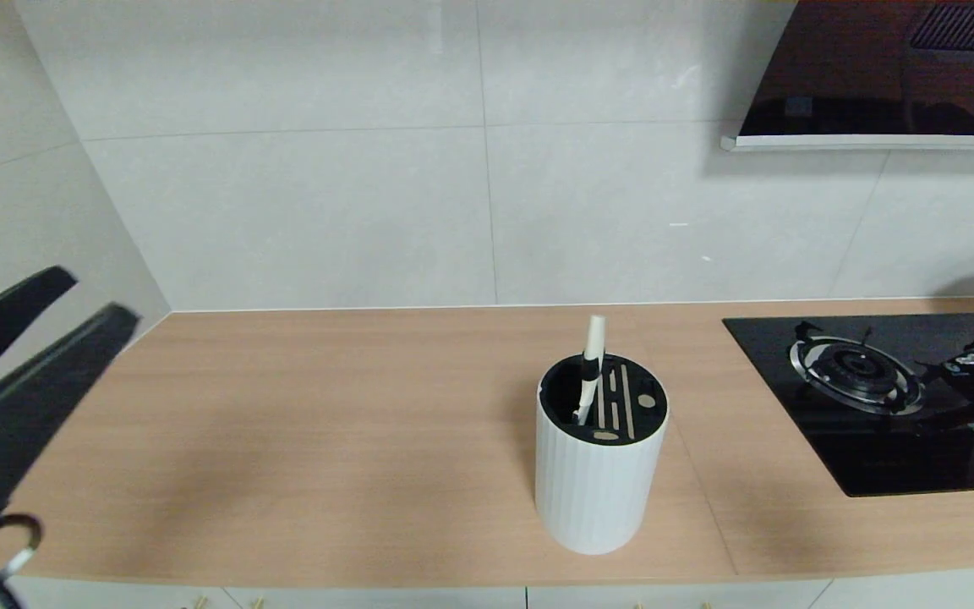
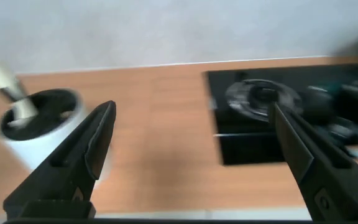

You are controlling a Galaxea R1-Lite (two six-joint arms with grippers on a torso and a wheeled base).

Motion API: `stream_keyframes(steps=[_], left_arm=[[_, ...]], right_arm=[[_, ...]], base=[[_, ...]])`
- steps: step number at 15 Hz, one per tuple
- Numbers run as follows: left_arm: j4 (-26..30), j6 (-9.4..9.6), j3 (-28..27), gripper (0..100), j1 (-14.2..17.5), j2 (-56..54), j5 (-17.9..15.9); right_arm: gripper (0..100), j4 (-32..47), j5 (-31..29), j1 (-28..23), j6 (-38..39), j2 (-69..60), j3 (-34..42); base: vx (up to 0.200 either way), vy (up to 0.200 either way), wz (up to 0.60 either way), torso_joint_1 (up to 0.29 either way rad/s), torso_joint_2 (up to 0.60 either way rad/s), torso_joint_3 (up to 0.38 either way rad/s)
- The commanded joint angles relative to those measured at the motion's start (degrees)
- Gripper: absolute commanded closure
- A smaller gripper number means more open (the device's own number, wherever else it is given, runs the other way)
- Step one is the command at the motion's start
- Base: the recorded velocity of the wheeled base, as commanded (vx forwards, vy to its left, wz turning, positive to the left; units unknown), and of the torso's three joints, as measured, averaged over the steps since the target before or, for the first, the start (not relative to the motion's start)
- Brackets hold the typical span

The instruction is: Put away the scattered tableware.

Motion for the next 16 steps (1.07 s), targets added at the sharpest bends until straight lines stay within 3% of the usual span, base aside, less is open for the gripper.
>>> stream_keyframes(steps=[1,2,3,5,6,8,9,10,11,12,13,15,16], left_arm=[[37.7,-0.15,-3.7,0,7.1,-39.8,0.1],[47.4,-0.32,-6.5,0,8.5,-45.1,0.0],[53.1,0.21,-7.3,0,9.7,-47.8,0.4],[46.2,0.21,-4.7,0,10.7,-47.5,4.0],[44.1,0.73,-3.3,0,12.6,-47.5,4.0],[43.4,1.52,-0.5,0,17.9,-49.2,3.9],[43.4,1.52,-0.5,0,17.9,-49.2,3.9],[44.6,1.96,4.6,0,19.6,-53.0,3.4],[41.2,2.4,9.0,0,19.6,-53.0,6.1],[40.5,4.43,14.1,0,19.6,-53.0,8.4],[47.1,5.22,13.9,0,19.6,-53.0,10.4],[55.3,6.45,14.1,0,19.6,-53.0,17.8],[56.3,6.53,14.1,0,19.6,-53.0,18.1]], right_arm=[[0,6.3,0.1,-7.6,-0.5,-15.5,0.7],[0,8.2,0.1,-8.1,-1.6,-17.8,0.7],[0,10.8,0.2,-8.0,-2.7,-20.5,0.7],[0,12.2,-0.2,-8.1,-2.3,-21.7,0.8],[0,12.2,-0.3,-8.6,-1.7,-21.7,1.4],[0,11.5,-0.5,-11.6,-1.0,-21.8,3.9],[0,11.5,-0.5,-11.6,-1.0,-21.8,3.9],[0,12.1,1.5,-16.5,0.4,-26.2,7.0],[0,12.1,4.7,-16.6,-0.8,-27.4,10.2],[0,9.9,4.5,-16.6,-0.5,-27.4,12.9],[0,7.5,4.5,-16.6,-0.4,-27.4,15.4],[0,4.3,5.0,-16.6,-0.3,-27.4,19.2],[0,4.7,5.1,-16.6,-0.3,-27.4,19.2]], base=[[0.0,0.0,0.0,0.0,0.0,0.0],[0.0,0.0,0.0,0.0,0.0,0.0],[0.0,0.0,0.0,0.0,0.0,0.0],[0.0,0.0,0.0,0.0,0.0,0.0],[0.0,0.0,0.0,0.0,0.0,0.0],[0.0,0.0,0.0,0.0,0.0,0.0],[0.0,0.0,0.0,0.0,0.0,0.0],[0.0,0.0,0.0,0.0,0.0,0.0],[0.0,0.0,0.0,0.0,0.0,0.0],[0.0,0.0,0.0,0.0,0.0,0.0],[0.0,0.0,0.0,0.0,0.0,0.0],[0.0,0.0,0.0,0.0,0.0,0.0],[0.0,0.0,0.0,0.0,0.0,0.0]])
